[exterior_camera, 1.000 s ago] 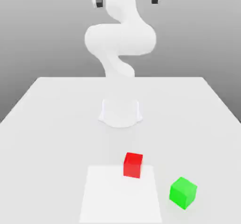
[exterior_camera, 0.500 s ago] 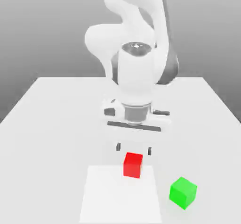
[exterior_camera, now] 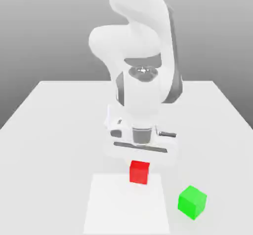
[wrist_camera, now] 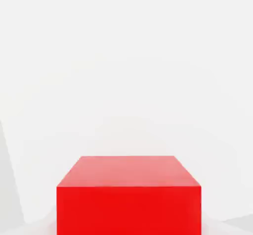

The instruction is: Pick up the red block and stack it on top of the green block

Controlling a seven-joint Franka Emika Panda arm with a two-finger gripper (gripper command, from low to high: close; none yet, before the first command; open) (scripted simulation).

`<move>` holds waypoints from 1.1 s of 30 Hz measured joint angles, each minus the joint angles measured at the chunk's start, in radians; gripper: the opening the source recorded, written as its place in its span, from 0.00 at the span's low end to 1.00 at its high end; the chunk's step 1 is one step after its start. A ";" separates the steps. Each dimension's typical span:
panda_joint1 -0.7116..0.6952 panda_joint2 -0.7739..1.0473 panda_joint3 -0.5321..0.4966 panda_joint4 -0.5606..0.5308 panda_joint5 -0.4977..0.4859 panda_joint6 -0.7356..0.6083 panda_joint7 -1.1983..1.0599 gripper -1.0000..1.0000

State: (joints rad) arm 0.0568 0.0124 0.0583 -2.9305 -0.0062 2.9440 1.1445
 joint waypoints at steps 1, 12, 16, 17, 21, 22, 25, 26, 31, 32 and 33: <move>0.005 -0.036 -0.002 -0.005 0.009 -0.031 -0.006 0.00; 0.128 -0.033 0.040 0.210 -0.019 -0.244 -0.324 0.00; 0.166 0.017 0.079 0.321 -0.011 -0.305 -0.493 0.00; 0.176 0.036 0.085 0.342 -0.012 -0.308 -0.523 0.00; 0.183 0.165 0.073 0.367 -0.054 -0.205 -0.520 0.00; 0.189 0.200 0.066 0.369 -0.067 -0.172 -0.512 1.00; 0.189 0.200 0.066 0.369 -0.067 -0.172 -0.512 1.00; 0.189 0.200 0.066 0.369 -0.067 -0.172 -0.512 1.00; 0.186 0.156 0.072 0.367 -0.050 -0.214 -0.525 1.00; 0.185 0.123 0.075 0.366 -0.037 -0.245 -0.534 1.00; 0.185 0.089 0.077 0.364 -0.025 -0.278 -0.543 1.00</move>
